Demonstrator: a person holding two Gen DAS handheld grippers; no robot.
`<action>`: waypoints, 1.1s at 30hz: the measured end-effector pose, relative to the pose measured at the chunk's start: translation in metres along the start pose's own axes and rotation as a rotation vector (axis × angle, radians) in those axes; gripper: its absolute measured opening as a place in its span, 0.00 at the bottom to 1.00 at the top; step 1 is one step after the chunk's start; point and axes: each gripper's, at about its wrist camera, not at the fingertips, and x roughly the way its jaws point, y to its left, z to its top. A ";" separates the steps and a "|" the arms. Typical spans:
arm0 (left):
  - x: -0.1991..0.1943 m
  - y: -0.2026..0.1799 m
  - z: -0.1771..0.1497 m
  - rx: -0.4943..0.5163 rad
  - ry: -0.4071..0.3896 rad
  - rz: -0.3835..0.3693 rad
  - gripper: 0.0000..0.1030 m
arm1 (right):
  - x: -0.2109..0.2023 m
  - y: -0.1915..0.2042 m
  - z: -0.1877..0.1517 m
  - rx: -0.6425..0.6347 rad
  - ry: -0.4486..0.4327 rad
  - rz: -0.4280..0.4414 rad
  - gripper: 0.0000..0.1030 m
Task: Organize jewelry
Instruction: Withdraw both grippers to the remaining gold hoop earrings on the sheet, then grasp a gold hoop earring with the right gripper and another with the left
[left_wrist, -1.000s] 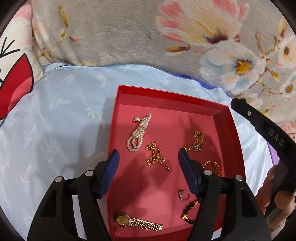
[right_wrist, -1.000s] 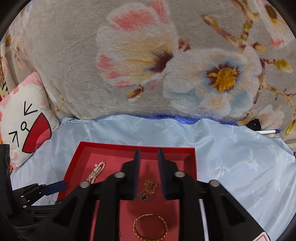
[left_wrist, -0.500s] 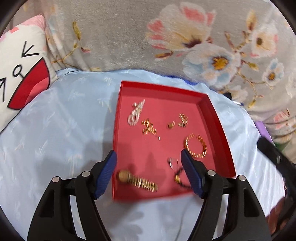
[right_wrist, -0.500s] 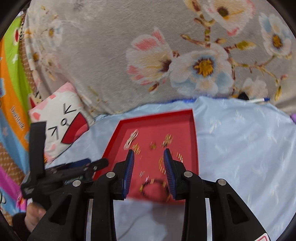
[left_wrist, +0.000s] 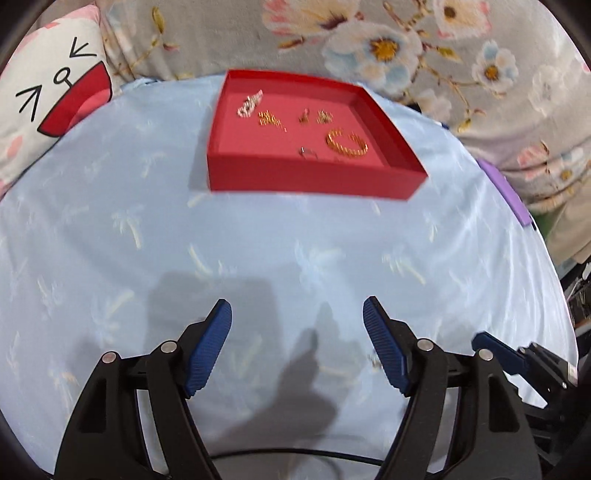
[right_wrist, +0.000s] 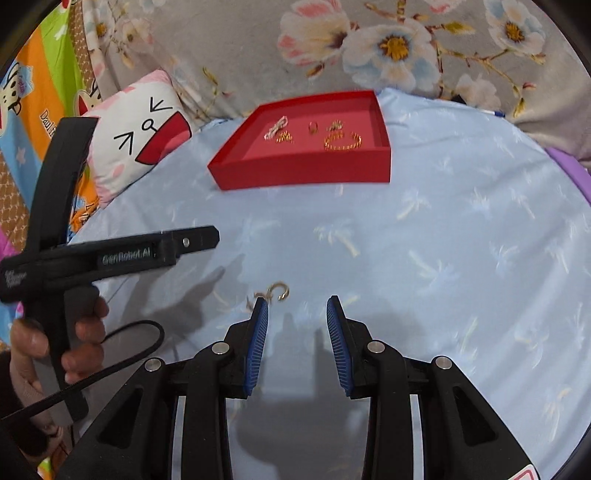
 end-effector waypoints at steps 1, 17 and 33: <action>0.000 -0.003 -0.006 0.010 0.001 0.009 0.69 | 0.002 0.001 -0.002 0.008 0.001 0.005 0.32; -0.005 0.005 -0.044 0.074 0.008 0.114 0.69 | 0.056 0.012 0.009 0.018 0.042 -0.026 0.27; -0.006 -0.007 -0.043 0.094 0.004 0.073 0.69 | 0.049 0.008 0.004 -0.006 0.028 -0.071 0.02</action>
